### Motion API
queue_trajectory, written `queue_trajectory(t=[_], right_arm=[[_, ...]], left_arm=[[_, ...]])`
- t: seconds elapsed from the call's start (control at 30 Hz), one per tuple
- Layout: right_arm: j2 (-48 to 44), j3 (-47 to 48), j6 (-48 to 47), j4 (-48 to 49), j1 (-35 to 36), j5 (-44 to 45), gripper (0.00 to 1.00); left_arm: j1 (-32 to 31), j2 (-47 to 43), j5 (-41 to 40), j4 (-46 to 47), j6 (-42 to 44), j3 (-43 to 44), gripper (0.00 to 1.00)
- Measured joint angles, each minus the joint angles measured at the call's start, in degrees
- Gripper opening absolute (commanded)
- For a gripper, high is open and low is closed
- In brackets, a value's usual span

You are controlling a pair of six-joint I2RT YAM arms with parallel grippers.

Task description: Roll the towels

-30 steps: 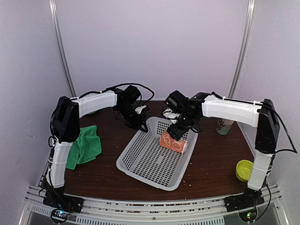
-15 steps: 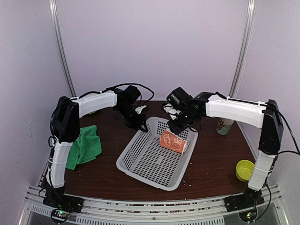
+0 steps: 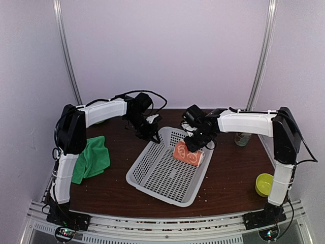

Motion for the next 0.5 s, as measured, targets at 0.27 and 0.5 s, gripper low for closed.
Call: queue_trajectory(t=[0.27, 0.5], right_arm=[[-3.45, 0.0, 0.87, -0.26, -1.07, -3.21, 0.69], [-17.25, 0.42, 3.74, 0.17, -1.29, -5.49, 0.71]], left_arm=[[0.0, 0.0, -0.02, 0.24, -0.85, -0.02, 0.0], [0.61, 0.09, -0.61, 1.95, -4.5, -0.02, 0.0]])
